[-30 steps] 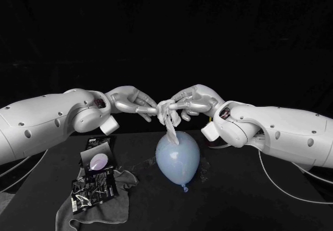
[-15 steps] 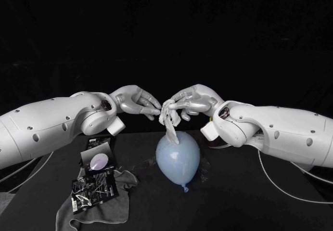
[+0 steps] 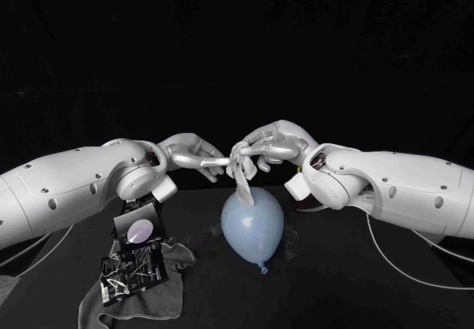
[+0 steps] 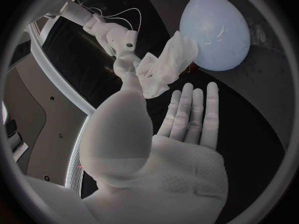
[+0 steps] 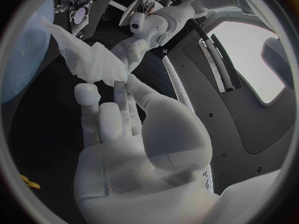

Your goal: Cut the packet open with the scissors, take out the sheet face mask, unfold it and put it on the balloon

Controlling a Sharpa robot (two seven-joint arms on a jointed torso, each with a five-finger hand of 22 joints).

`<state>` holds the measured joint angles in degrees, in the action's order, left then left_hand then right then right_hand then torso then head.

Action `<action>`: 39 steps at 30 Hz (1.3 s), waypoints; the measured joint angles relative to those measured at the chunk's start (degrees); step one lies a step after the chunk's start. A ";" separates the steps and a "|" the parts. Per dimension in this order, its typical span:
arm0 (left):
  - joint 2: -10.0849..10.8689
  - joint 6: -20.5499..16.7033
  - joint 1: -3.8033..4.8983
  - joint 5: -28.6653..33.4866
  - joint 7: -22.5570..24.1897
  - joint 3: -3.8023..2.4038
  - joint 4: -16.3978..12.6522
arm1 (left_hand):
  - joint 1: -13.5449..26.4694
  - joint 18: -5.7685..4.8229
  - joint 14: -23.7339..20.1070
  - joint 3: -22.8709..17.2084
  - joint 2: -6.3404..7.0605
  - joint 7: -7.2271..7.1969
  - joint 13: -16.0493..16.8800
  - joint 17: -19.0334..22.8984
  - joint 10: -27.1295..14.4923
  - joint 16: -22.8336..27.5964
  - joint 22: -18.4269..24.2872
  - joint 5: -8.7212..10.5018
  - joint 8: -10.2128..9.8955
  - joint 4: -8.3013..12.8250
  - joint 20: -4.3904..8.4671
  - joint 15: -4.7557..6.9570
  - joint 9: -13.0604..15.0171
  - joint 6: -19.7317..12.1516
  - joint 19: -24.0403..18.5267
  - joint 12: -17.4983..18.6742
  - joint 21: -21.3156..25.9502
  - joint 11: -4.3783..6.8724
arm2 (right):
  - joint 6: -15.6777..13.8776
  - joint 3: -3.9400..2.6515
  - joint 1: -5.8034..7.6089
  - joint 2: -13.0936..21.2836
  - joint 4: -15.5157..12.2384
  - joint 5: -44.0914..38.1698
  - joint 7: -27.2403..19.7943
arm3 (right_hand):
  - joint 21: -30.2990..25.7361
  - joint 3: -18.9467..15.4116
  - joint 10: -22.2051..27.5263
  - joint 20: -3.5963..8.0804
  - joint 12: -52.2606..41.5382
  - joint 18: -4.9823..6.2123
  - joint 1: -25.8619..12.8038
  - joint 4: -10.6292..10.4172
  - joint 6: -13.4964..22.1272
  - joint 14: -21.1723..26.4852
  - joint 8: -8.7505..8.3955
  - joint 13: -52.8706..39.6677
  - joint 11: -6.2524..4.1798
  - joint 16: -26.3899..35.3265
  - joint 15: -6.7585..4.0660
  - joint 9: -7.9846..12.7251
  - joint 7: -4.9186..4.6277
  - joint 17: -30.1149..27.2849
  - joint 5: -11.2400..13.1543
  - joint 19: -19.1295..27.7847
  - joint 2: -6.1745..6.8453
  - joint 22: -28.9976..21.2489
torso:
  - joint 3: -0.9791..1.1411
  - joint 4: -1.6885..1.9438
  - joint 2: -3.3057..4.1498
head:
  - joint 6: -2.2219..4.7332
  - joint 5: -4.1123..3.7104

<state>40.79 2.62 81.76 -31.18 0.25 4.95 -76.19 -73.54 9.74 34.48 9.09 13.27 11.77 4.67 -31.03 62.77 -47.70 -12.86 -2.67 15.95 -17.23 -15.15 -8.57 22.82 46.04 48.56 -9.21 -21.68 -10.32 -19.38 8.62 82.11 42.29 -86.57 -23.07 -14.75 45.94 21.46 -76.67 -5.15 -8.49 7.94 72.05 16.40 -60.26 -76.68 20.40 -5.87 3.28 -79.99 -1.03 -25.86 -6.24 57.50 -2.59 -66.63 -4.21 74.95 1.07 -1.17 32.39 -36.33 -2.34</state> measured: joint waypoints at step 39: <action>2.10 -23.38 -6.07 5.46 12.04 0.09 -7.97 | -12.07 -0.07 -0.62 -1.86 -2.67 -0.30 0.61 8.12 -10.66 -0.44 3.81 0.00 7.10 0.17 -0.32 -0.37 -0.34 -1.11 1.06 -7.59 6.44 -0.23 | -8.78 0.02 0.01 -0.06 -2.58 -5.10 3.76 | 0.34 3.15 -0.52 0.01 0.24 -0.50 -1.35 -0.13 0.23 -0.41 0.90 -0.20 -0.13 -0.23 0.02 -1.08 0.01 0.10 0.05 -0.39 1.36 0.01 | 0.02 -0.05 0.02 | -0.51 -0.12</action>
<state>42.88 -20.76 75.69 -25.72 12.29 5.04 -84.16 -85.61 9.66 33.85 7.23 10.60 11.47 5.28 -22.91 52.12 -48.13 -9.05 -2.67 23.05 -17.06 -15.47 -8.94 22.48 44.93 49.63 -16.80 -15.25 -10.55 -28.16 8.64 82.13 42.23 -89.15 -28.18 -11.00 46.28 24.61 -77.20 -5.14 -8.25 7.44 70.69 16.27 -60.03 -77.09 21.30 -6.07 3.16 -80.21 -1.01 -26.93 -6.23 57.59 -2.54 -67.02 -2.85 74.95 1.09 -1.22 32.40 -36.84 -2.46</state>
